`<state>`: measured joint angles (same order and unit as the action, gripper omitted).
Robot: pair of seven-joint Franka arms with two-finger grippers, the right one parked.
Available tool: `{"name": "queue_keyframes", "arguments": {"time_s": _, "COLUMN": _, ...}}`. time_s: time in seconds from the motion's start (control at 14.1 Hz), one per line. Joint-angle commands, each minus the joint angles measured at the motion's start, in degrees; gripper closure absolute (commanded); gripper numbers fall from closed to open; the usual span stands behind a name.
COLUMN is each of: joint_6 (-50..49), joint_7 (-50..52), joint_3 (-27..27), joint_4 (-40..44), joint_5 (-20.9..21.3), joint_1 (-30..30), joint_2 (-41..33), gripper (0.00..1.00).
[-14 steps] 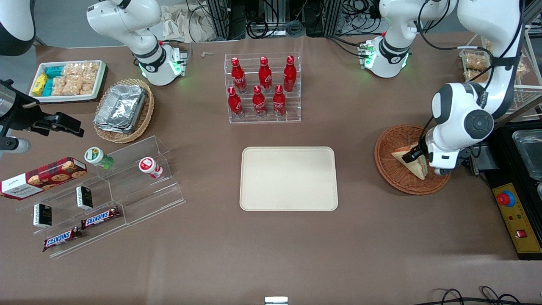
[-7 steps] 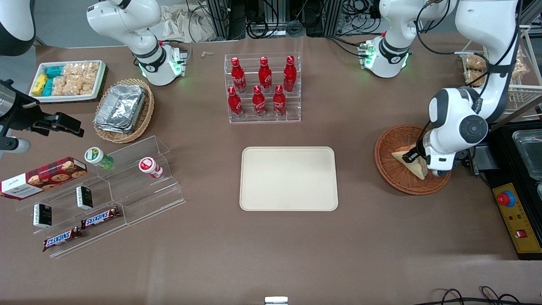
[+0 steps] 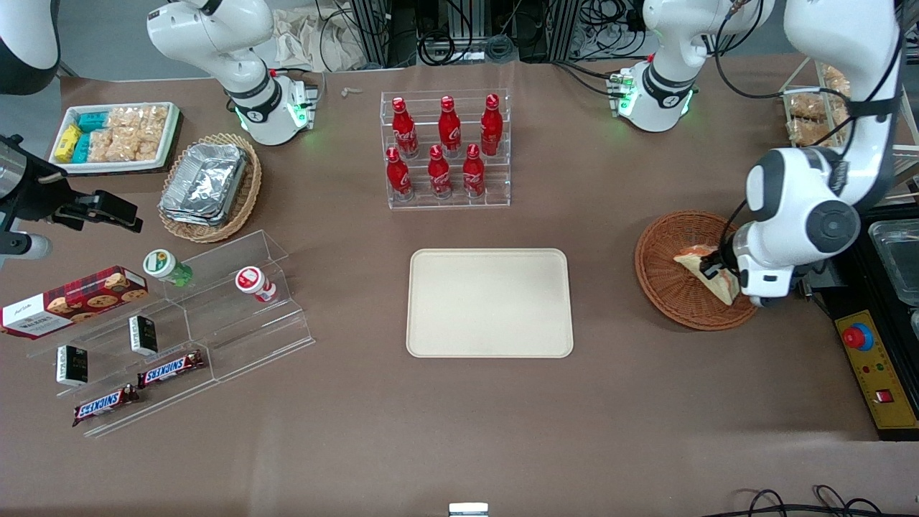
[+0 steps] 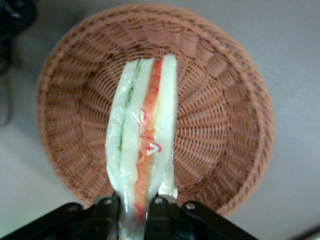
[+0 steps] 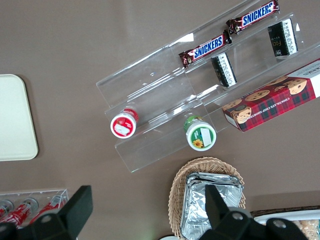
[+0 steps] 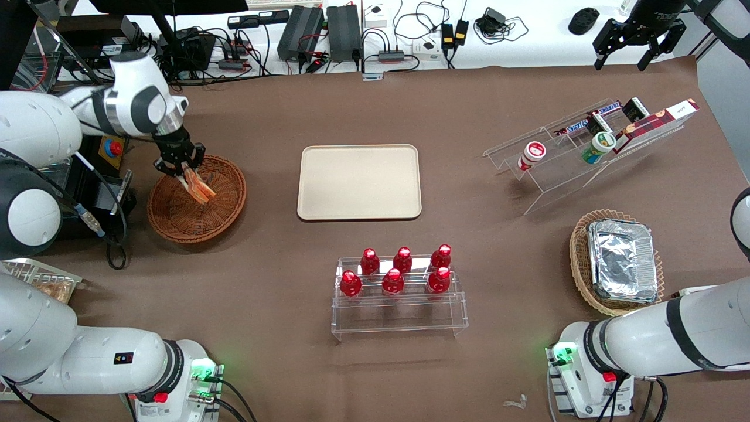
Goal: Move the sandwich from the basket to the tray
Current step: 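Lift the sandwich out of the basket with the left gripper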
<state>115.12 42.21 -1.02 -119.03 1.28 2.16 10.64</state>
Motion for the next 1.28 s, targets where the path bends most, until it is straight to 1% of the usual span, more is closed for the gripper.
{"name": "queue_keyframes", "arguments": {"time_s": 0.0, "joint_6": -8.8, "joint_7": 0.6, "joint_3": 0.2, "joint_4": 7.3, "joint_5": 0.6, "joint_1": 0.2, "joint_2": -0.4, "gripper": 0.95}}
{"name": "queue_keyframes", "arguments": {"time_s": 0.28, "joint_6": -21.4, "joint_7": 0.2, "joint_3": 0.8, "joint_4": 20.7, "joint_5": 0.3, "joint_1": 0.6, "joint_2": 0.2, "gripper": 0.98}}
{"name": "queue_keyframes", "arguments": {"time_s": 0.5, "joint_6": -26.7, "joint_7": -1.6, "joint_3": 4.0, "joint_4": 28.7, "joint_5": -0.2, "joint_1": 0.6, "joint_2": 0.2, "gripper": 1.00}}
{"name": "queue_keyframes", "arguments": {"time_s": 0.57, "joint_6": -28.3, "joint_7": -1.7, "joint_3": 6.0, "joint_4": 30.6, "joint_5": -0.3, "joint_1": 0.6, "joint_2": 0.3, "gripper": 1.00}}
{"name": "queue_keyframes", "arguments": {"time_s": 0.78, "joint_6": -28.5, "joint_7": -2.0, "joint_3": 12.6, "joint_4": 31.6, "joint_5": -0.1, "joint_1": 0.6, "joint_2": 0.7, "gripper": 1.00}}
{"name": "queue_keyframes", "arguments": {"time_s": 0.92, "joint_6": -28.5, "joint_7": -2.0, "joint_3": 17.0, "joint_4": 32.8, "joint_5": 0.2, "joint_1": 0.6, "joint_2": 3.1, "gripper": 1.00}}
{"name": "queue_keyframes", "arguments": {"time_s": 1.13, "joint_6": -25.7, "joint_7": -2.0, "joint_3": 21.1, "joint_4": 33.0, "joint_5": 0.6, "joint_1": 1.6, "joint_2": 7.4, "gripper": 1.00}}
{"name": "queue_keyframes", "arguments": {"time_s": 1.2, "joint_6": -24.3, "joint_7": -1.9, "joint_3": 21.4, "joint_4": 33.0, "joint_5": 0.7, "joint_1": 2.8, "joint_2": 8.3, "gripper": 1.00}}
